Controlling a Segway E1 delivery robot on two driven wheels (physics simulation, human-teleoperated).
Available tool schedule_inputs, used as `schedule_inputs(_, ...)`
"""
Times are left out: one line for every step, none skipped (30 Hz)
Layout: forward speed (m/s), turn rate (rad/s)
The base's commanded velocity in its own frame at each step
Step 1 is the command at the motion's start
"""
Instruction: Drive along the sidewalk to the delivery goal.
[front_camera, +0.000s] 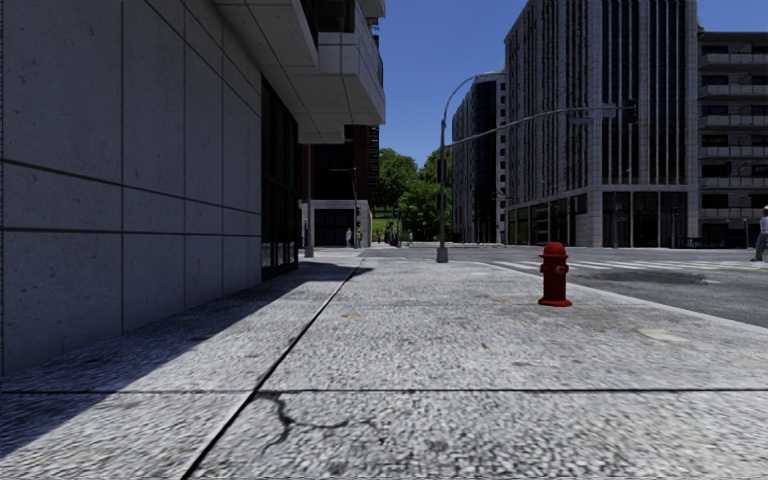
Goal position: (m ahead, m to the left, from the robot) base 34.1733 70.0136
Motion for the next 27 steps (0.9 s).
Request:
schedule_inputs(2.00, 0.09)
schedule_inputs(2.00, 0.09)
schedule_inputs(2.00, 0.09)
schedule_inputs(2.00, 0.07)
schedule_inputs(2.00, 0.05)
schedule_inputs(2.00, 0.05)
schedule_inputs(2.00, 0.05)
schedule_inputs(2.00, 0.04)
schedule_inputs(2.00, 0.04)
schedule_inputs(2.00, 0.04)
schedule_inputs(2.00, 0.04)
schedule_inputs(2.00, 0.04)
schedule_inputs(2.00, 0.04)
schedule_inputs(2.00, 0.04)
schedule_inputs(2.00, 0.04)
schedule_inputs(2.00, 0.04)
schedule_inputs(2.00, 0.04)
schedule_inputs(2.00, 0.04)
schedule_inputs(2.00, 0.04)
schedule_inputs(2.00, 0.04)
schedule_inputs(2.00, 0.04)
schedule_inputs(2.00, 0.04)
schedule_inputs(2.00, 0.04)
schedule_inputs(2.00, 0.04)
schedule_inputs(2.00, 0.04)
schedule_inputs(2.00, 0.04)
schedule_inputs(2.00, 0.04)
